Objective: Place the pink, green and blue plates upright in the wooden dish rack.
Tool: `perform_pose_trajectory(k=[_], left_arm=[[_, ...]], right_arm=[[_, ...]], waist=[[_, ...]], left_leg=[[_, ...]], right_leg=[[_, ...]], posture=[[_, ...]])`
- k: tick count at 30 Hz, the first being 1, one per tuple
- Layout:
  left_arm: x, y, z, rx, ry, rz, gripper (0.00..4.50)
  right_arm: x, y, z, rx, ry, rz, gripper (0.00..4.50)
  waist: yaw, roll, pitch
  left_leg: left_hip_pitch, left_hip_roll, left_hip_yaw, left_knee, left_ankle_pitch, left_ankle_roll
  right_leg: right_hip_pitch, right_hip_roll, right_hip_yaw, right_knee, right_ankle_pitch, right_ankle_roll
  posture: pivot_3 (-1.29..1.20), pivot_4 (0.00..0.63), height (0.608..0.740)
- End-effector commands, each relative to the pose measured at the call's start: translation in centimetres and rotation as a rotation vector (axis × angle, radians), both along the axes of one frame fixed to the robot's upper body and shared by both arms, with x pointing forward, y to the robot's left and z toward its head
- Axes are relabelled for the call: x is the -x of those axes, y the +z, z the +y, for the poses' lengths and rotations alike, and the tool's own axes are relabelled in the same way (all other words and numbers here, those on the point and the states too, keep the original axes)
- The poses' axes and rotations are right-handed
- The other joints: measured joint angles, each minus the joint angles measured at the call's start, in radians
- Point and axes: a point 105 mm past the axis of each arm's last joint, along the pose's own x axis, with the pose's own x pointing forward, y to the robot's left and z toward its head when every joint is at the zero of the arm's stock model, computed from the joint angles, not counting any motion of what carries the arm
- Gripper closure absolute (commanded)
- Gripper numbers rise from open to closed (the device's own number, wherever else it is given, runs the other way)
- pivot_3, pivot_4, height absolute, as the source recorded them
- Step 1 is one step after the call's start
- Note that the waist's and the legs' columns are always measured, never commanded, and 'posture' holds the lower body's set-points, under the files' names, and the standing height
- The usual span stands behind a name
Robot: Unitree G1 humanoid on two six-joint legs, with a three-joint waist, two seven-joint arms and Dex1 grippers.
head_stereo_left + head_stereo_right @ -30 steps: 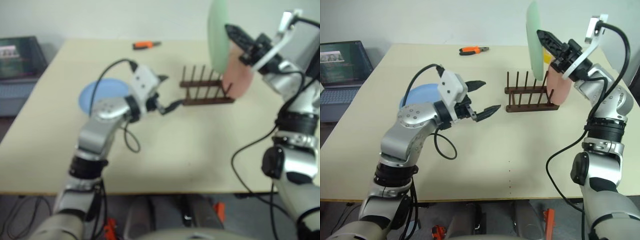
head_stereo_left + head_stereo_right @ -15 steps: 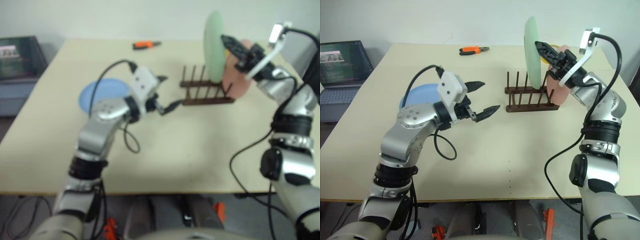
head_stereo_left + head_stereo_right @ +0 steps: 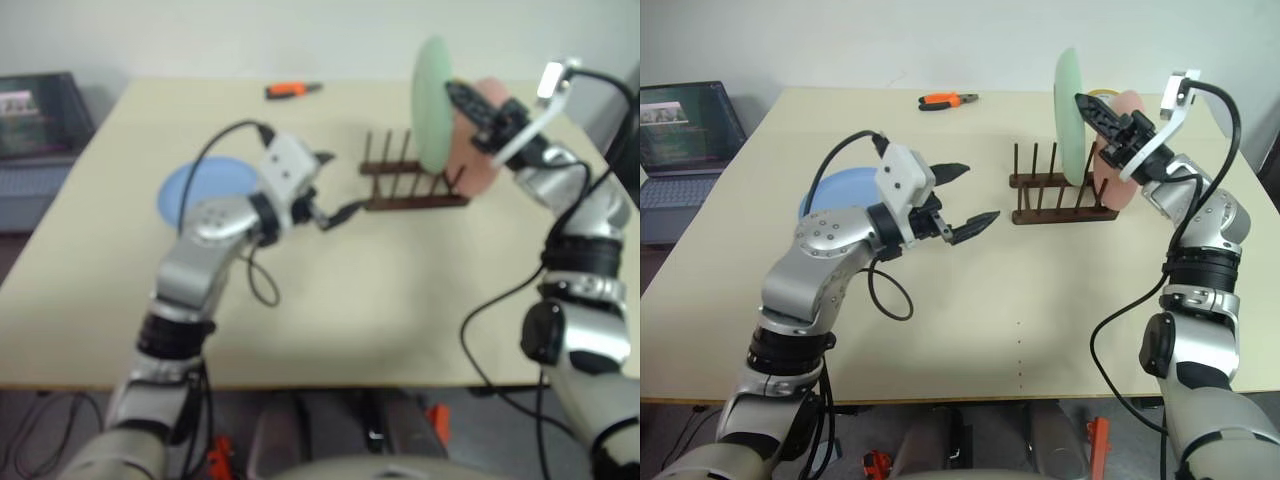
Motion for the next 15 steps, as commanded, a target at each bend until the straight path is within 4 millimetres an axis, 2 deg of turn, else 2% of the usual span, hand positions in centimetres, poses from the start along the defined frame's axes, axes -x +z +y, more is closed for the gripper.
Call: perform_pose_trajectory(k=[1,15], left_arm=[[0.59,1.47,-0.49,0.018,-0.02,-0.052,0.0],[0.62,1.3,-0.69,0.011,-0.024,-0.052,0.0]], right_arm=[[0.52,1.52,-0.83,-0.022,-0.022,-0.061,4.46],[-0.15,0.56,-1.07,0.002,-0.064,-0.01,4.46]], waist=[[0.0,0.0,0.0],[0.0,0.0,0.0]], left_leg=[[0.0,0.0,0.0,0.0,0.0,0.0],[0.0,0.0,0.0,0.0,0.0,0.0]], right_leg=[[0.0,0.0,0.0,0.0,0.0,0.0],[0.0,0.0,0.0,0.0,0.0,0.0]], posture=[[0.0,0.15,0.74],[0.0,0.15,0.74]])
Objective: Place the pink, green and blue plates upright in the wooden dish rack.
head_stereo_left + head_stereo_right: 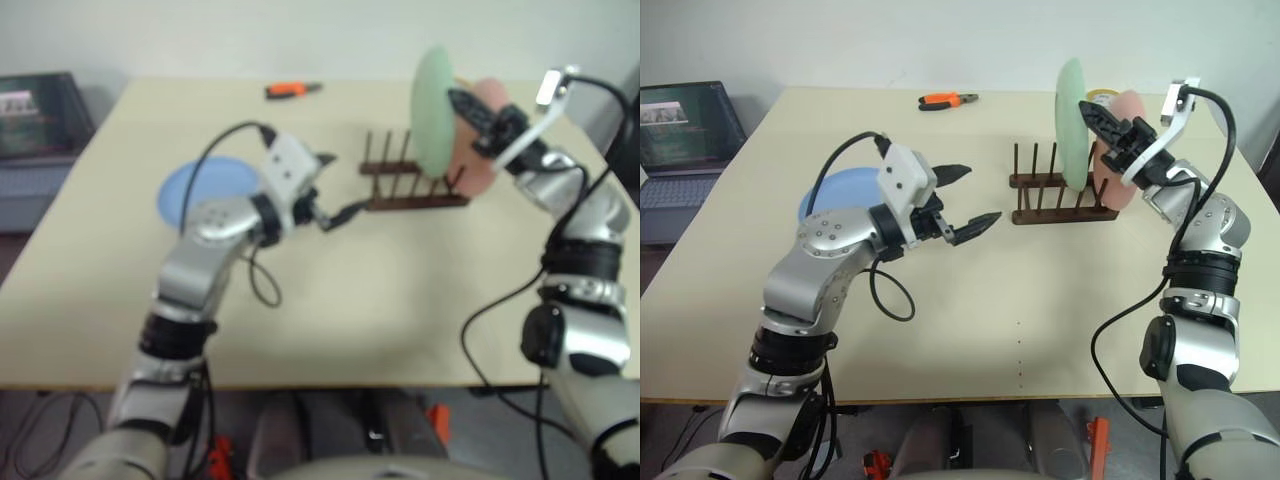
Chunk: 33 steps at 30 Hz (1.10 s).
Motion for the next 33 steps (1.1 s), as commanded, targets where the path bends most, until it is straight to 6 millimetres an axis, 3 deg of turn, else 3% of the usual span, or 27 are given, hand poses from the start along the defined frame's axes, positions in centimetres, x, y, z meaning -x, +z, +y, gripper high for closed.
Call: perform_pose_trajectory(k=[1,5,10,17,21,33], left_arm=[[0.6,1.4,-0.5,0.002,-0.02,-0.065,0.0],[0.7,1.3,-0.6,-0.001,-0.022,-0.066,0.0],[0.7,1.3,-0.8,-0.003,-0.029,-0.065,0.0],[0.8,1.2,-1.0,-0.006,-0.039,-0.063,0.0],[0.8,1.2,-1.2,-0.005,-0.042,-0.063,0.0],[1.0,0.9,-1.4,-0.005,-0.048,-0.056,0.0]], right_arm=[[0.3,1.1,-0.5,-0.002,-0.016,-0.042,4.29],[0.4,0.9,-0.5,0.008,-0.016,-0.036,3.23],[0.5,1.1,-0.6,0.011,-0.021,-0.054,1.5],[0.9,1.9,-0.7,0.084,-0.051,-0.114,1.5],[1.0,1.3,-0.1,0.263,-0.089,-0.172,1.5],[0.4,0.6,1.2,0.482,-0.18,-0.274,1.5]], waist=[[0.0,0.0,0.0],[0.0,0.0,0.0],[0.0,0.0,0.0],[0.0,0.0,0.0],[0.0,0.0,0.0],[-0.001,0.0,0.0]], left_leg=[[0.0,0.0,0.0,0.0,0.0,0.0],[0.0,0.0,0.0,0.0,0.0,0.0],[0.0,0.0,0.0,0.0,0.0,0.0],[0.0,0.0,0.0,0.0,0.0,0.0],[0.0,0.0,0.0,-0.001,0.0,0.0],[0.0,0.0,0.0,-0.001,0.0,0.0]], right_leg=[[0.0,0.0,0.0,0.0,0.0,0.0],[0.0,0.0,0.0,0.0,0.0,0.0],[0.0,0.0,0.0,0.0,0.0,0.0],[0.0,0.0,0.0,-0.001,0.0,0.0],[0.0,0.0,0.0,-0.001,0.0,0.0],[0.0,0.0,0.0,-0.001,0.0,0.0]], posture=[[0.0,0.15,0.74],[0.0,0.15,0.74],[0.0,0.15,0.74],[0.0,0.15,0.74],[0.0,0.15,0.74],[0.0,0.15,0.74]])
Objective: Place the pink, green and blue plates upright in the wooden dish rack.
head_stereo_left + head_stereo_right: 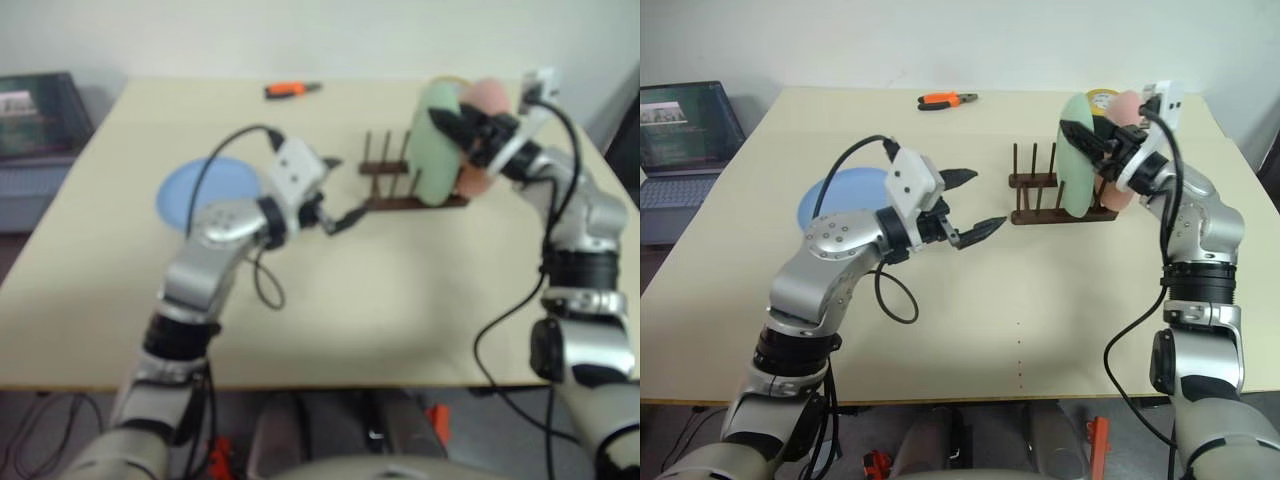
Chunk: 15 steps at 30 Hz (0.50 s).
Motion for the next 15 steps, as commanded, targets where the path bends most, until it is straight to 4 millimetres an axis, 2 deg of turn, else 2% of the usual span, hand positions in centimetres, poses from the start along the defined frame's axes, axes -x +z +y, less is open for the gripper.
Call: perform_pose_trajectory(k=[1,9,15], left_arm=[[0.8,1.3,-0.6,0.01,-0.026,-0.062,0.0],[1.0,1.3,-0.9,0.015,-0.03,-0.059,0.0],[1.1,1.2,-0.9,0.014,-0.025,-0.056,0.0]], right_arm=[[0.2,1.5,-0.1,0.079,-0.044,-0.11,1.5],[-0.3,1.1,0.4,0.166,-0.079,-0.147,1.5],[-0.6,2.3,0.0,0.209,-0.126,-0.217,1.5]], waist=[[0.0,0.0,0.0],[0.0,0.0,0.0],[0.0,0.0,0.0]], left_leg=[[0.0,0.0,0.0,0.0,0.0,0.0],[0.0,0.0,0.0,0.0,0.0,0.0],[0.0,0.0,0.0,0.0,0.0,0.0]], right_leg=[[0.0,0.0,0.0,0.0,0.0,0.0],[0.0,0.0,0.0,0.0,0.0,0.0],[0.0,0.0,0.0,0.0,0.0,0.0]], posture=[[0.0,0.15,0.74],[0.0,0.15,0.74],[0.0,0.15,0.74]])
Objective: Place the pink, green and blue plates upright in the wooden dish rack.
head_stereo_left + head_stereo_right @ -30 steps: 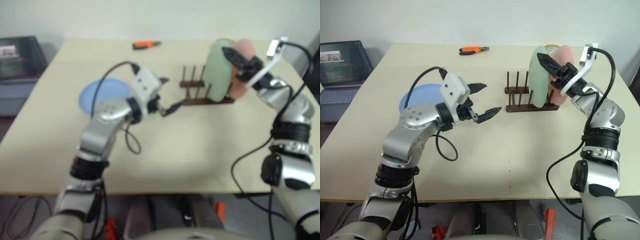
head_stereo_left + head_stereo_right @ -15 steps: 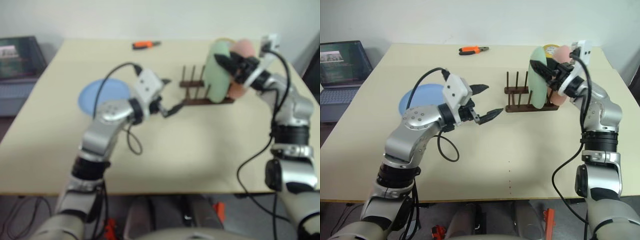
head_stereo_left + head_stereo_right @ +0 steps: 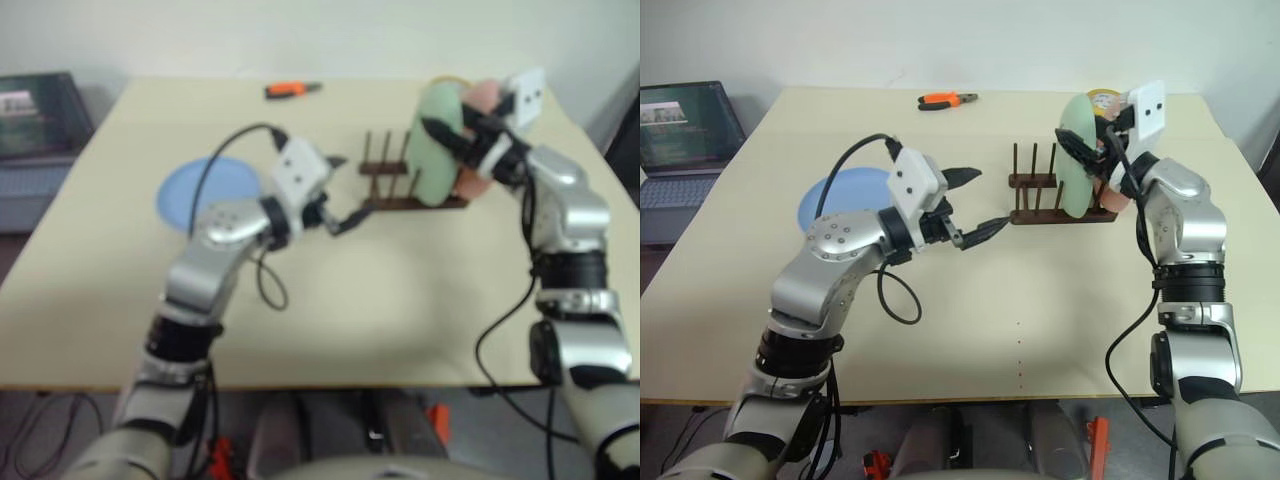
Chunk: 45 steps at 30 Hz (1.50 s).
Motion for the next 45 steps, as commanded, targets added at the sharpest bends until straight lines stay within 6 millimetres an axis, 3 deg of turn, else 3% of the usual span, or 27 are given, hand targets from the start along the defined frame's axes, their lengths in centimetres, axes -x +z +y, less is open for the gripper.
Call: perform_pose_trajectory(k=[1,17,23,28,34,38,42,45], left_arm=[[0.8,1.0,-0.5,0.005,-0.019,-0.048,0.0],[0.8,0.8,-0.8,0.001,-0.02,-0.044,0.0],[0.3,1.4,0.7,0.004,0.024,-0.053,0.0],[-0.5,3.7,5.4,0.055,0.15,-0.053,0.0],[-1.9,7.5,13.9,0.1,0.436,-0.052,0.0],[-3.3,6.5,20.4,0.033,0.688,-0.01,0.0],[-4.7,5.1,25.2,0.06,0.887,0.064,0.0],[-5.8,3.9,27.4,0.132,0.949,0.124,0.0]], right_arm=[[0.2,2.7,-0.2,0.028,-0.024,-0.117,1.5],[-0.4,6.0,-0.9,0.002,-0.104,-0.282,1.5],[0.8,7.8,-0.3,0.041,-0.035,-0.323,1.5],[4.8,8.4,2.8,0.244,0.236,-0.302,1.5],[8.4,6.8,6.0,0.302,0.486,-0.2,1.5],[9.7,3.7,9.6,0.34,0.599,-0.147,1.5],[9.8,1.9,12.1,0.354,0.619,-0.15,1.5],[9.5,1.2,13.5,0.342,0.61,-0.162,1.5]], waist=[[0.0,0.0,0.0],[0.0,0.0,0.0],[0.0,0.0,0.0],[-0.001,0.0,0.0],[-0.001,-0.001,0.001],[-0.002,-0.001,0.001],[0.003,-0.002,0.001],[0.005,-0.005,0.001]], left_leg=[[0.0,0.0,0.0,0.0,0.0,0.0],[0.0,0.0,0.001,0.0,0.0,0.0],[0.0,0.0,0.0,0.0,0.0,0.0],[0.0,0.0,0.0,-0.001,0.0,0.0],[0.001,0.001,0.0,-0.001,0.0,0.0],[0.003,0.001,0.001,-0.001,0.0,0.0],[0.002,0.001,0.001,-0.001,0.0,0.0],[0.0,0.001,0.001,0.0,0.0,0.0]], right_leg=[[0.0,0.0,0.0,0.0,0.0,0.0],[0.0,0.0,0.0,0.0,0.0,0.0],[0.0,0.0,0.0,0.0,0.0,0.0],[-0.001,0.0,0.0,0.0,0.0,0.0],[0.0,0.0,-0.001,0.001,0.0,-0.001],[0.0,0.0,0.0,0.002,0.0,-0.001],[-0.001,-0.001,-0.001,0.002,0.0,-0.001],[-0.001,-0.001,-0.004,0.002,0.0,-0.001]], posture=[[0.0,0.15,0.74],[0.0,0.15,0.74],[0.0,0.15,0.74],[0.0,0.15,0.74],[0.0,0.15,0.74],[0.0,0.15,0.74],[0.0,0.15,0.74],[0.0,0.15,0.74]])
